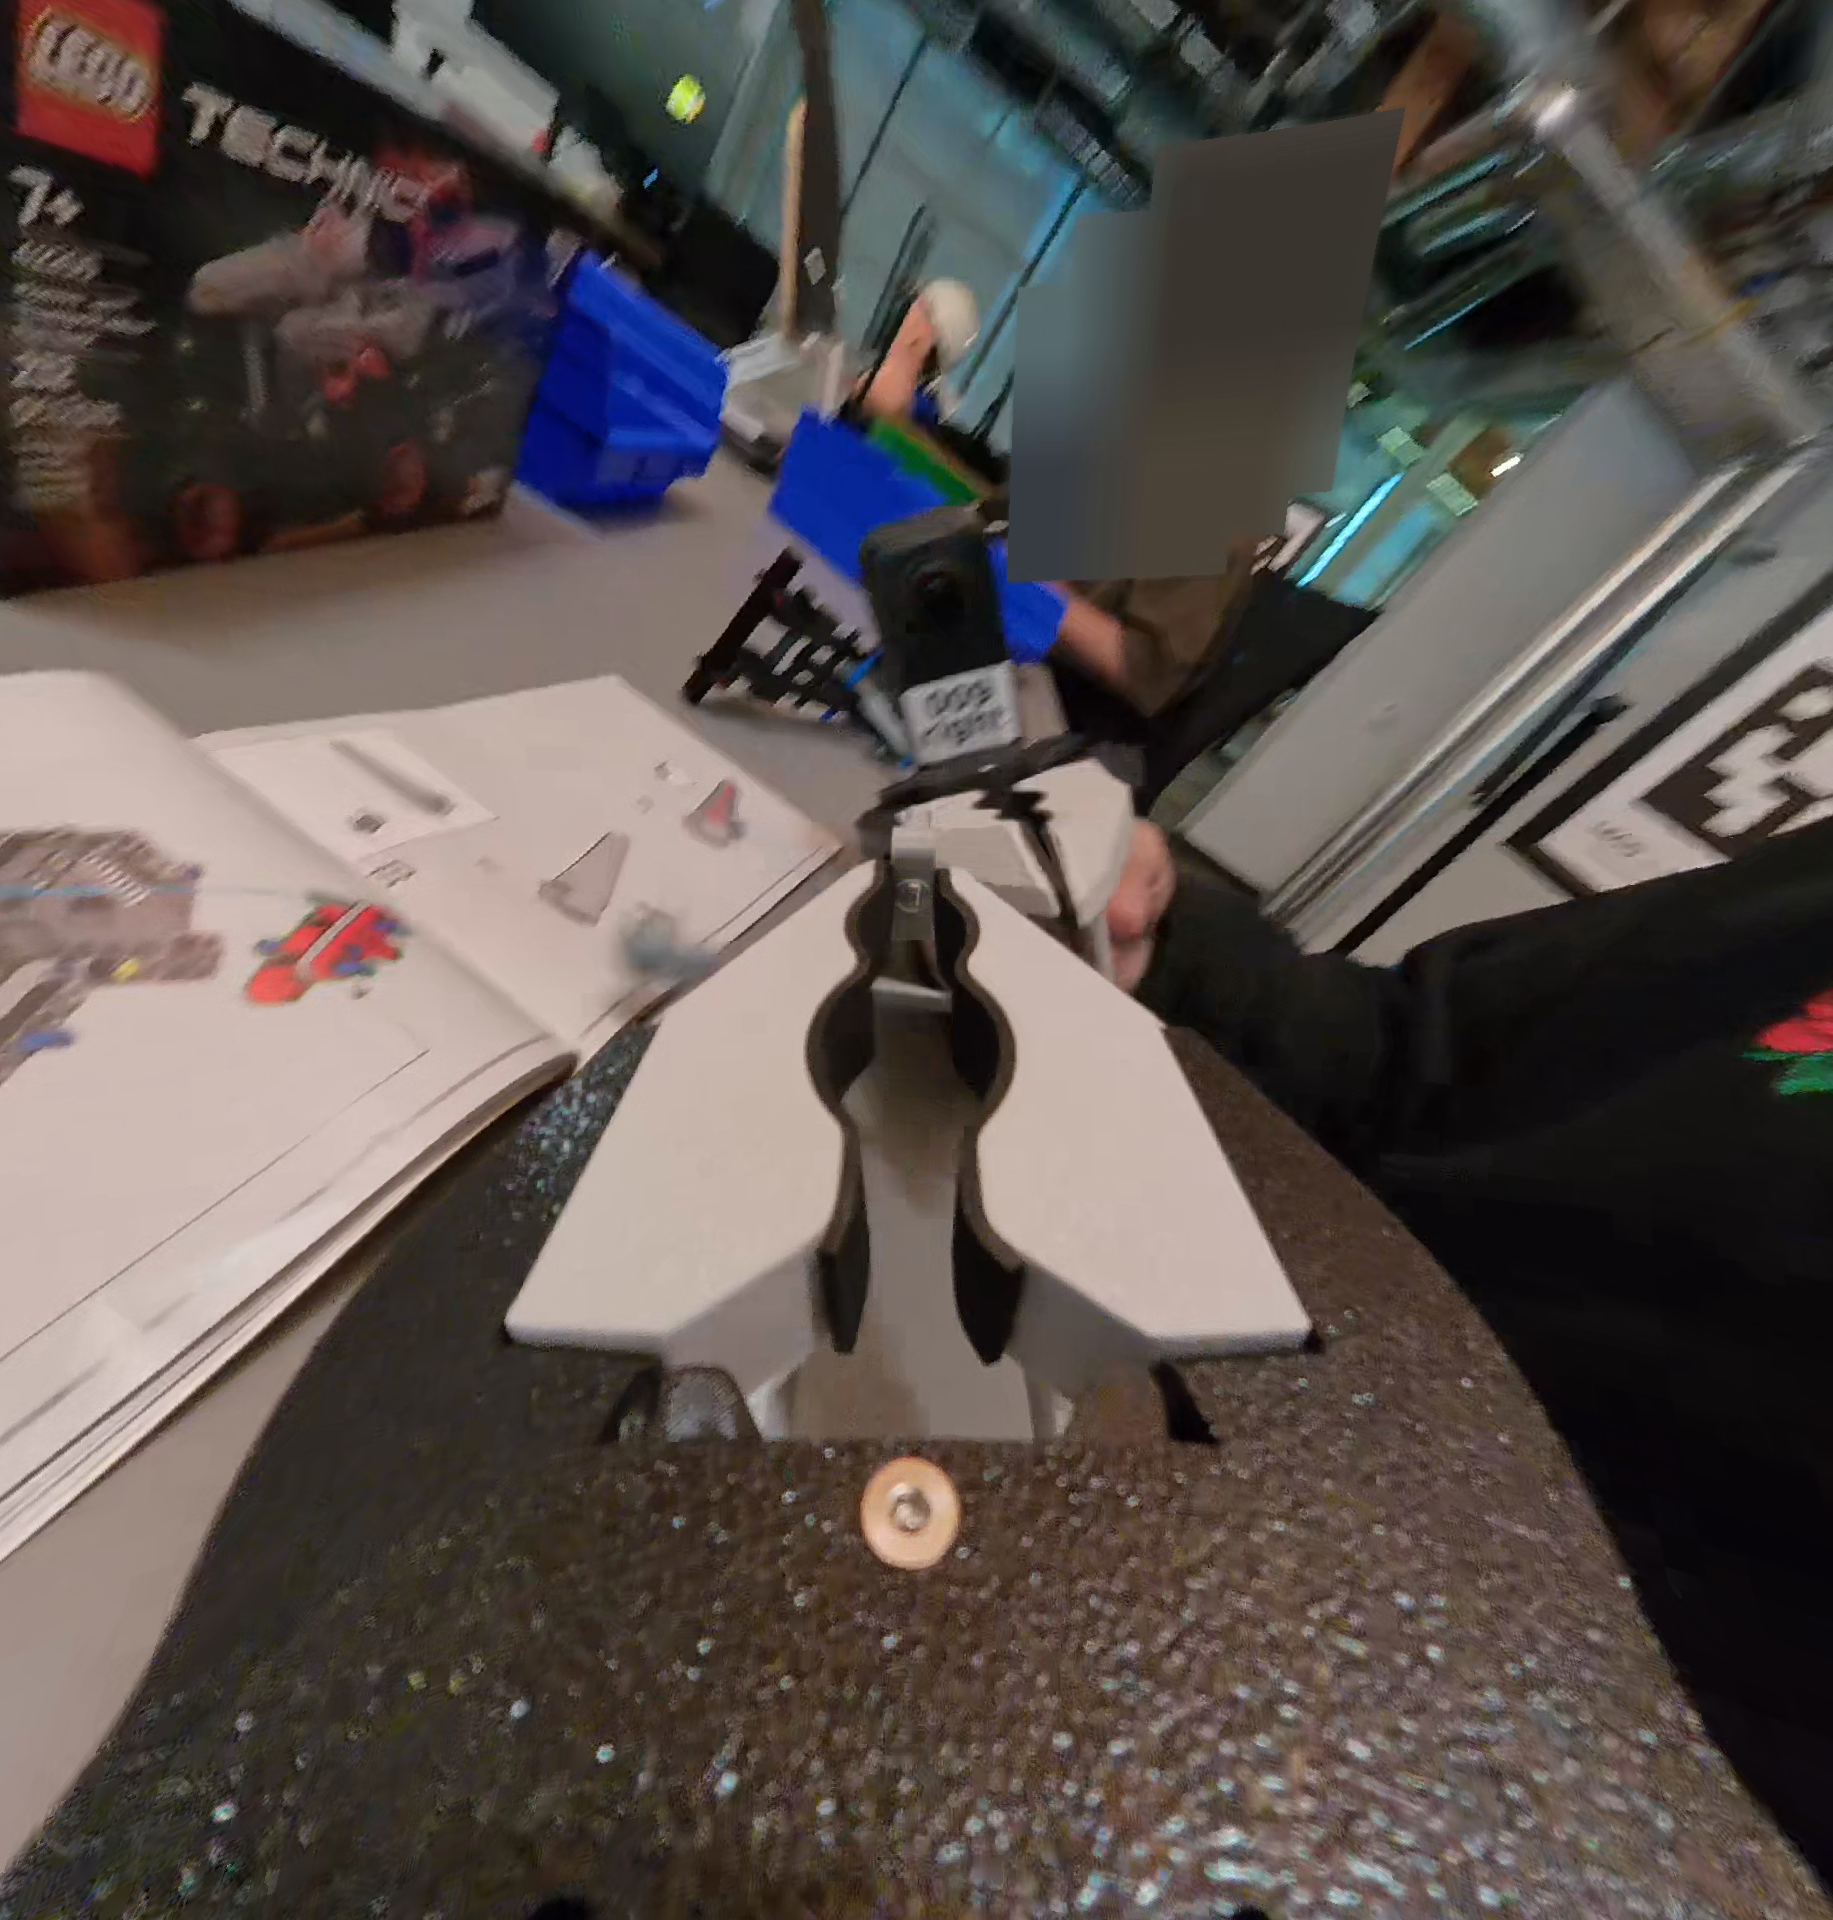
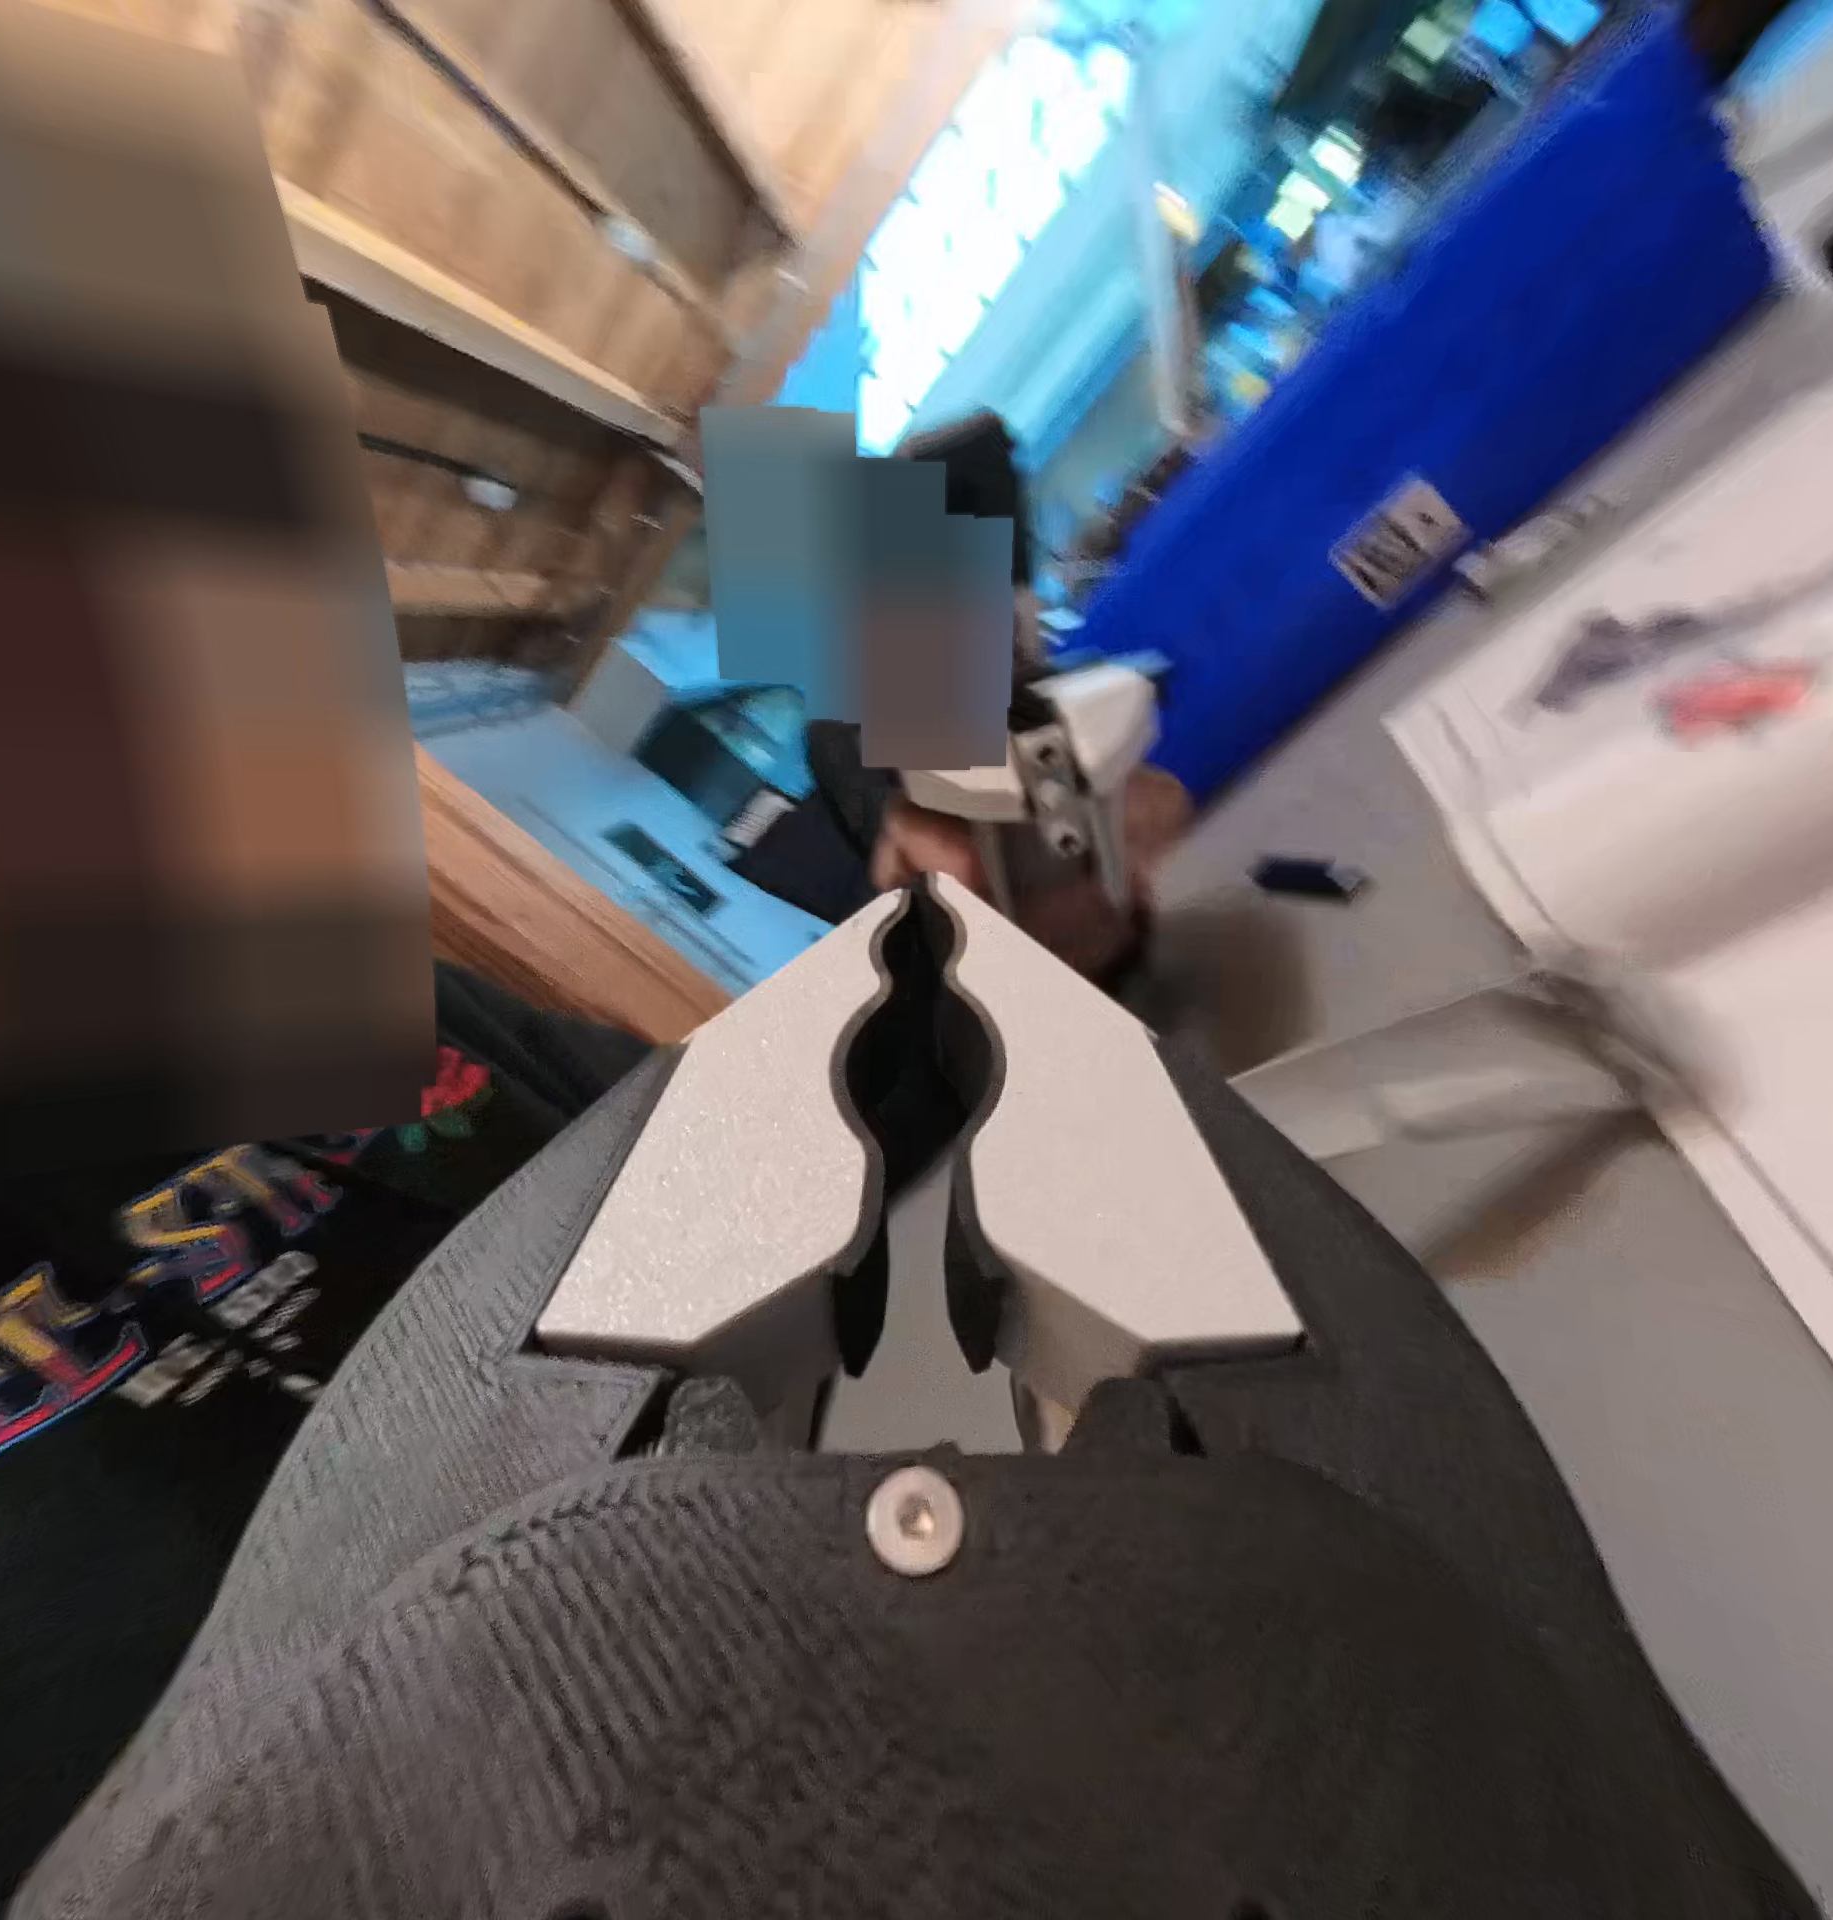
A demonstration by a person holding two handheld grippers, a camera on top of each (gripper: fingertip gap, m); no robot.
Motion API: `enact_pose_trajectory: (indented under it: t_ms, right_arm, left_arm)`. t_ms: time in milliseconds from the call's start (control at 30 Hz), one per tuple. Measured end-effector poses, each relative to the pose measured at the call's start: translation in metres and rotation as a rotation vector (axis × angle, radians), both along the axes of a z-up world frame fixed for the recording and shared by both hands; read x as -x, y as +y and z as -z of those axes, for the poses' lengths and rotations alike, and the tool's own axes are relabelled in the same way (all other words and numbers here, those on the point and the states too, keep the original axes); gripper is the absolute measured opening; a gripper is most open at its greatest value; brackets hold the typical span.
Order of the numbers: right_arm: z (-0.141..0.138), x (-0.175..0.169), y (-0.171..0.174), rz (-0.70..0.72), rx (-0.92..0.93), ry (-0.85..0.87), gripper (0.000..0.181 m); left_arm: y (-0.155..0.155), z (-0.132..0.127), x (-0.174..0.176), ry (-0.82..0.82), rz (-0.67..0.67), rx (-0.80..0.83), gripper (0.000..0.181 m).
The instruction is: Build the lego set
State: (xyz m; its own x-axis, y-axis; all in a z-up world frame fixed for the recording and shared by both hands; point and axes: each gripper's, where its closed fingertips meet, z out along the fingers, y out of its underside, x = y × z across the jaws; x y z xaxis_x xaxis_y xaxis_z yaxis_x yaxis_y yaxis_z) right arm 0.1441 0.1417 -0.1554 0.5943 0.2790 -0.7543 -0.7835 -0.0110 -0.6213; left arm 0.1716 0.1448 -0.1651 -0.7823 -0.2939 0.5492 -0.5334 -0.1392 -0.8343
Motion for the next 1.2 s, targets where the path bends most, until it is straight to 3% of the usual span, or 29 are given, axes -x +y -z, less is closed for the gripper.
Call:
enact_pose_trajectory:
  t_ms: [133, 233, 367, 467, 633, 700, 767, 1000, 1067, 1200]
  right_arm:
    - [0.046, -0.002, -0.018, 0.059, 0.374, -0.117, 0.0]
    - [0.057, -0.01, -0.033, 0.199, 0.616, -0.353, 0.002]
    - [0.062, 0.006, -0.035, 0.19, 0.878, -0.792, 0.039]
    - [0.077, 0.012, -0.034, 0.125, 1.013, -1.005, 0.046]
    - [0.101, 0.033, -0.025, -0.045, 1.005, -0.931, 0.047]
    - [0.106, 0.033, -0.024, -0.058, 1.01, -0.912, 0.038]
    - [0.107, 0.034, -0.023, -0.074, 0.995, -0.909, 0.019]
    - [0.105, 0.026, -0.025, -0.035, 0.954, -0.925, 0.02]
    - [0.101, 0.025, -0.025, -0.011, 0.945, -0.945, 0.036]
    - [0.095, 0.032, -0.029, -0.01, 0.943, -1.01, 0.028]
  left_arm:
    - [0.01, 0.023, -0.011, 0.039, -0.08, -0.134, 0.005]
    - [0.016, 0.021, -0.017, 0.032, -0.127, -0.137, 0.005]
    - [0.015, 0.02, -0.017, 0.029, -0.125, -0.125, 0.005]
    - [0.012, 0.017, -0.015, 0.012, -0.113, -0.121, 0.005]
    - [0.012, 0.014, -0.013, 0.006, -0.106, -0.1, 0.005]
    - [0.012, 0.013, -0.013, 0.006, -0.104, -0.093, 0.004]
    - [0.012, 0.011, -0.013, 0.004, -0.101, -0.085, 0.005]
    - [0.01, 0.011, -0.011, 0.004, -0.093, -0.083, 0.005]
    - [0.01, 0.013, -0.01, 0.003, -0.082, -0.103, 0.005]
    - [0.006, 0.04, 0.0, 0.036, -0.002, -0.286, 0.005]
